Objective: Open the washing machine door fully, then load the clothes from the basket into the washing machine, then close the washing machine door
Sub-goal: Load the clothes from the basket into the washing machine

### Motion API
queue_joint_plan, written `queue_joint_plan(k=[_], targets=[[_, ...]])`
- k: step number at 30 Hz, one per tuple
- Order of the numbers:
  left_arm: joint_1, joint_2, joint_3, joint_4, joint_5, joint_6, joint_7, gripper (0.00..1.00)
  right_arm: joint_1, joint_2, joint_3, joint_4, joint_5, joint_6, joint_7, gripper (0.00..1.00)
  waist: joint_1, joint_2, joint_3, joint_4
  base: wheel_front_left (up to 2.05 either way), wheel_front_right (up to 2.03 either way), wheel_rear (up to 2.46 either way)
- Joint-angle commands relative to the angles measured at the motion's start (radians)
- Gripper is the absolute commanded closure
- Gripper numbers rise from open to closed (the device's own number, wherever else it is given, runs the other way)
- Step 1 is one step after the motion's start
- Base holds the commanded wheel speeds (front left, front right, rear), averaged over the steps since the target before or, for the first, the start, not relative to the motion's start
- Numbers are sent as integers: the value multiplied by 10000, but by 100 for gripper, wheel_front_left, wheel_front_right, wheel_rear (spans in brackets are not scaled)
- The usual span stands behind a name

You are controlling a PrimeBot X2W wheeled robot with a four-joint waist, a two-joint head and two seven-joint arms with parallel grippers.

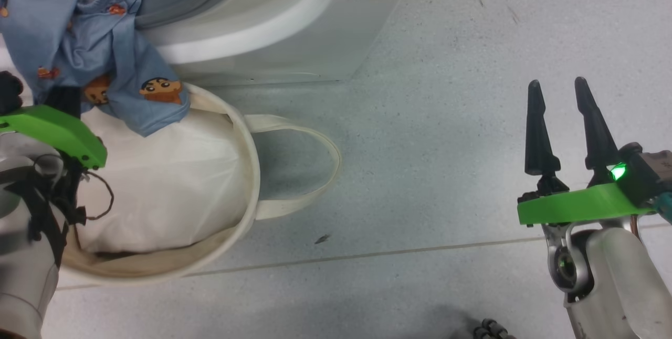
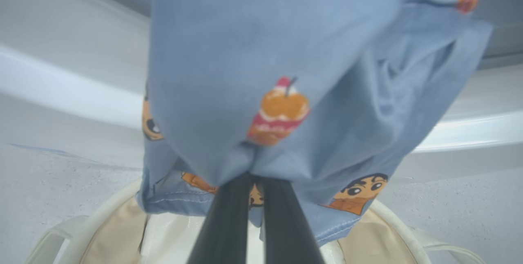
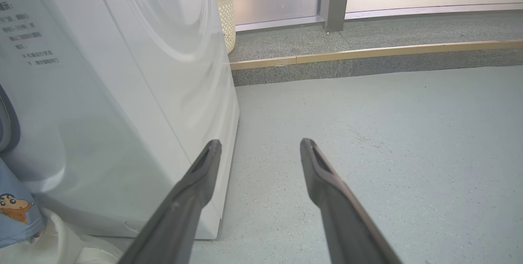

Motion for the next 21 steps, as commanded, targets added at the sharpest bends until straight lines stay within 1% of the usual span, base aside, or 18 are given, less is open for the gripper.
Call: queue_joint_plan(k=[1, 9, 14, 18, 21], targets=[[190, 574, 317, -322, 186, -25, -126, 100, 54, 31, 151, -203, 40, 2, -124, 0, 1, 0, -34, 40, 0, 0, 0], [805, 517, 982, -1604, 872, 13, -127, 100, 34, 160, 211, -81, 157, 2, -124, 0, 1, 0, -361, 179, 0, 0, 0], [1140, 413, 1305, -1872, 1343, -35, -127, 100, -29, 182, 295, 32, 216, 2, -124, 0, 1, 0, -455, 252, 0, 0, 0], [1445, 172, 1416, -2208, 1859, -172, -127, 100, -37, 175, 326, 129, 269, 2, -124, 0, 1, 0, -553, 318, 0, 0, 0], [1658, 76, 1676, -2520, 2101, -210, -127, 100, -26, 174, 343, 174, 295, 2, -124, 0, 1, 0, -646, 342, 0, 0, 0]])
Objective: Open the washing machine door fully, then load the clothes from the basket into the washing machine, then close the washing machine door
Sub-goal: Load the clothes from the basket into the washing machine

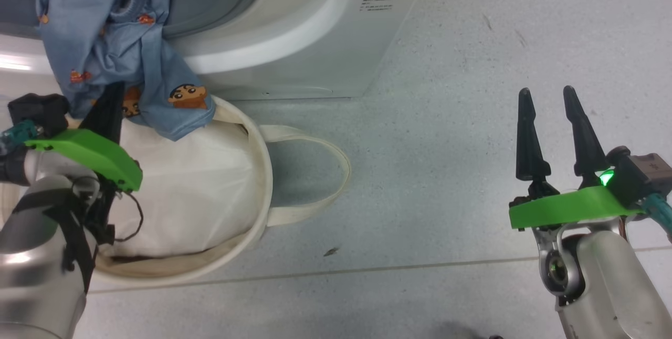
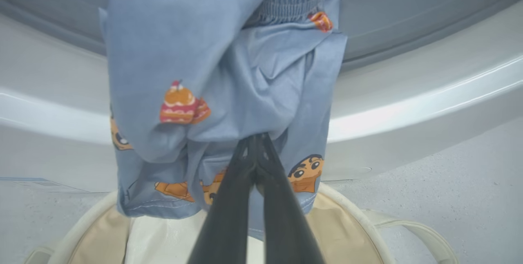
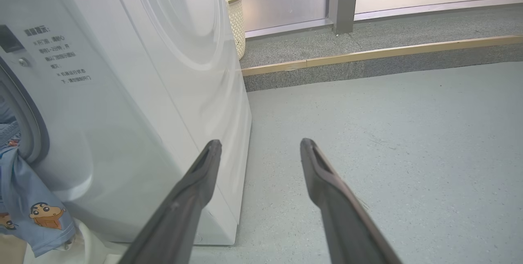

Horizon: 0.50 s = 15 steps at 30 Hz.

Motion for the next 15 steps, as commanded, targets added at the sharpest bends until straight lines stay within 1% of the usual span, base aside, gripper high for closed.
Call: queue_joint_plan(k=[1, 5, 11, 15], targets=[[155, 410, 463, -274, 155, -9, -120, 100, 33, -8, 243, -250, 73, 2, -124, 0, 1, 0, -54, 15, 0, 0, 0], [359, 312, 745, -99, 339, -52, -120, 100, 40, -47, 304, -182, 105, 2, -124, 0, 1, 0, -201, 14, 0, 0, 0], [428, 189, 780, 494, 477, -114, -120, 100, 103, -93, 342, -82, 163, 2, -124, 0, 1, 0, -420, -4, 0, 0, 0], [527, 145, 897, 436, 601, -138, -120, 100, 154, -115, 369, -32, 205, 2, -124, 0, 1, 0, -610, -7, 0, 0, 0]])
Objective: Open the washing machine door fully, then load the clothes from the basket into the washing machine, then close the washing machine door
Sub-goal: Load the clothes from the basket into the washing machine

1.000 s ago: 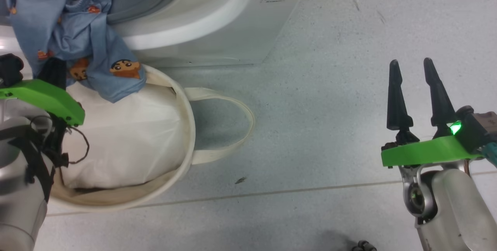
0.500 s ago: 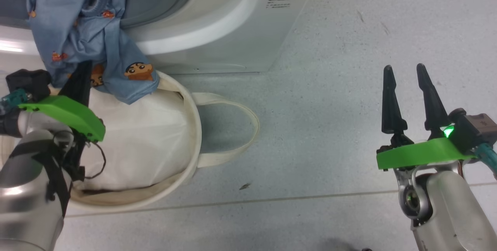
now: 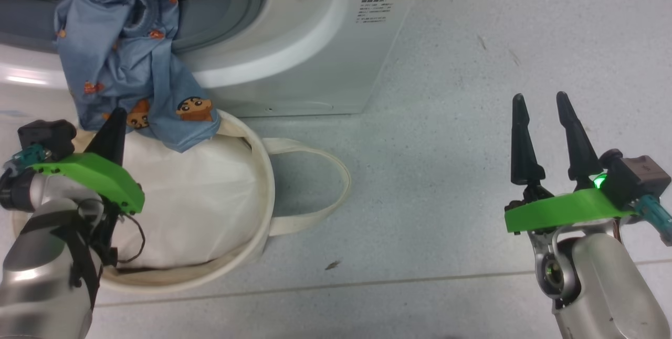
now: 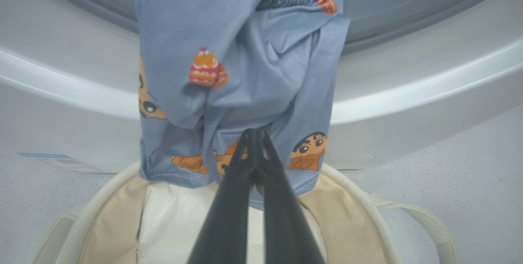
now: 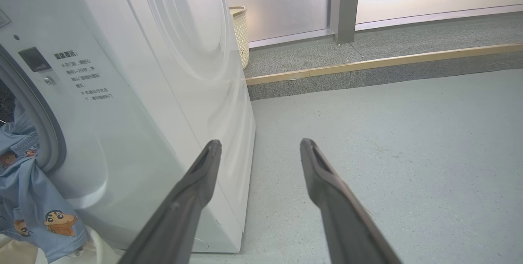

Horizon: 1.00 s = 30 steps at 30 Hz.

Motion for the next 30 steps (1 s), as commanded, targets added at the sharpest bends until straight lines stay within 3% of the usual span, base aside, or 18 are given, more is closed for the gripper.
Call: queue_joint_plan(k=[1, 2, 3, 19, 30], targets=[[122, 372, 331, -205, 73, -40, -120, 100, 153, -106, 204, -220, 90, 2, -124, 0, 0, -1, -75, 4, 0, 0, 0], [173, 335, 372, -256, 100, -43, -120, 96, 170, -118, 213, -198, 104, 2, -124, 0, 0, -1, -147, 12, 0, 0, 0], [207, 303, 494, -408, 78, -46, -120, 0, 186, -130, 218, -179, 119, 2, -124, 0, 0, -1, -218, 24, 0, 0, 0], [2315, -225, 2257, -3514, 929, -64, -120, 0, 499, -279, 429, 176, 486, 2, -124, 0, 0, -1, -1666, 328, 0, 0, 0], [4170, -138, 1874, -5474, 204, -66, -120, 0, 926, -548, 769, 541, 881, 2, -124, 0, 0, -1, -3039, 912, 0, 0, 0]])
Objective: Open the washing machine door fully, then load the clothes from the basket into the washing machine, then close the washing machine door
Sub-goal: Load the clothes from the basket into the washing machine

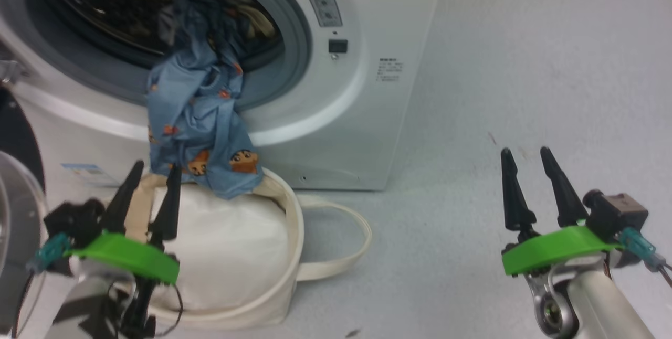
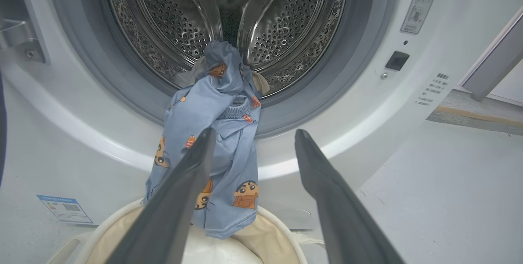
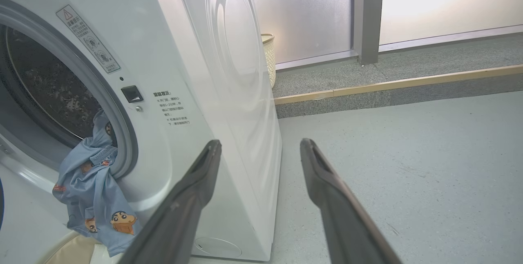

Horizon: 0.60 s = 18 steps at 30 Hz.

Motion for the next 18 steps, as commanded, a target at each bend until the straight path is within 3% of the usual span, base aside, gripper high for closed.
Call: queue_joint_plan(k=[1, 18], targets=[[231, 478, 355, -503, -145, -56, -120, 0, 142, -190, 199, -229, 101, 2, -124, 0, 2, 0, -445, 236, 0, 0, 0], [1602, 550, 808, -1223, -230, -57, -120, 0, 643, -377, 334, -197, 421, 2, -124, 0, 2, 0, -1275, 549, 0, 0, 0]])
